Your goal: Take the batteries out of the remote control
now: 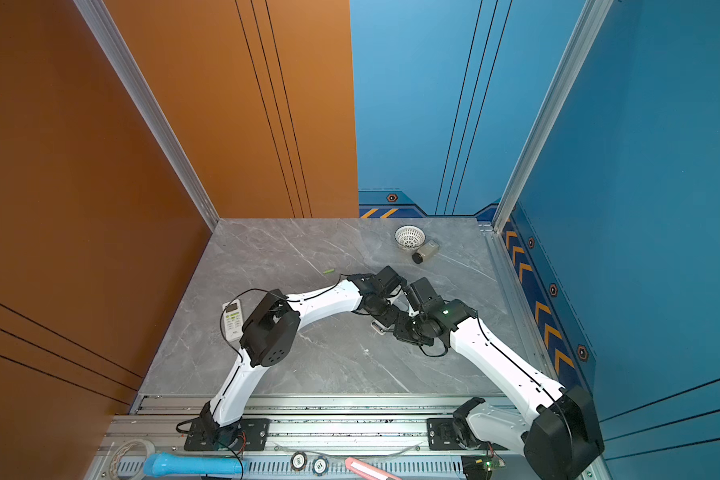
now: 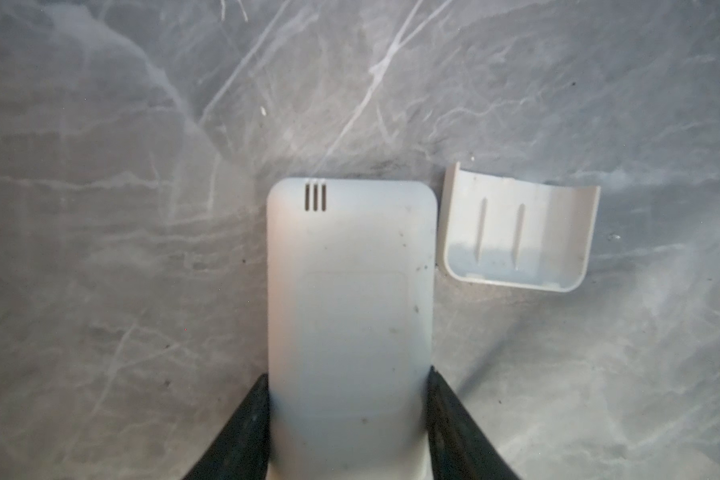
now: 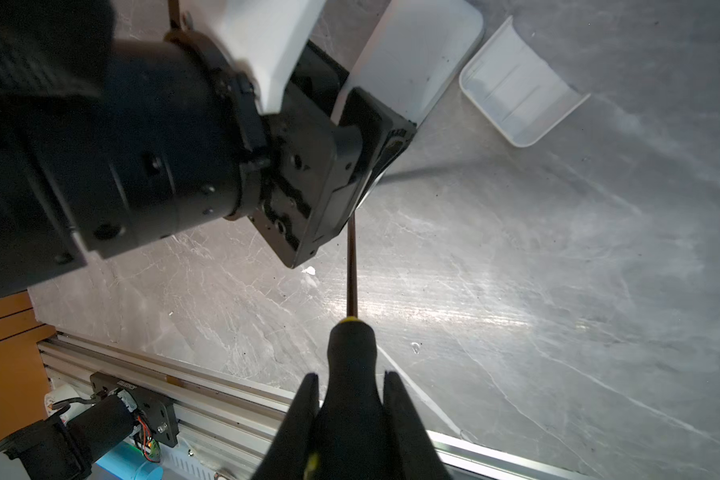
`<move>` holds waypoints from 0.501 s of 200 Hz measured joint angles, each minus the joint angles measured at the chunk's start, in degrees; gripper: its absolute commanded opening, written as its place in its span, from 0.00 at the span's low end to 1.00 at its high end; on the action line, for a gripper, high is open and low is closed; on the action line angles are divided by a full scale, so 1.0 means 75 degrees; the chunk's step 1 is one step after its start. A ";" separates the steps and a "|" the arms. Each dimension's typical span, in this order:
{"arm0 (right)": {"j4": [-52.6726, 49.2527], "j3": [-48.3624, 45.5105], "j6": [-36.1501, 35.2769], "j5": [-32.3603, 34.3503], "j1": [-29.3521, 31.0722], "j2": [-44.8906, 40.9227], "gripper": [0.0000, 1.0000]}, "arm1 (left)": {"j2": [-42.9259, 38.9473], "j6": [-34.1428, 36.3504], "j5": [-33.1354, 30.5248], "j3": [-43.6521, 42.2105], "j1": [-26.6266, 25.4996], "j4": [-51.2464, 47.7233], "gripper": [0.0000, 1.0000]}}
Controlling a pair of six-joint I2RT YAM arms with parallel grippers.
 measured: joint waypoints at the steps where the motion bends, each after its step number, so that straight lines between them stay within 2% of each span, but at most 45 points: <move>1: 0.0000 0.0000 0.0000 0.0000 0.0000 0.0000 0.00 | -0.0003 0.0000 0.0000 0.0000 0.0000 0.0000 0.00; 100: -0.0052 0.0131 -0.0032 -0.0032 0.0000 0.0268 0.00 | 0.0000 0.0003 -0.0006 0.0000 -0.0003 0.0000 0.00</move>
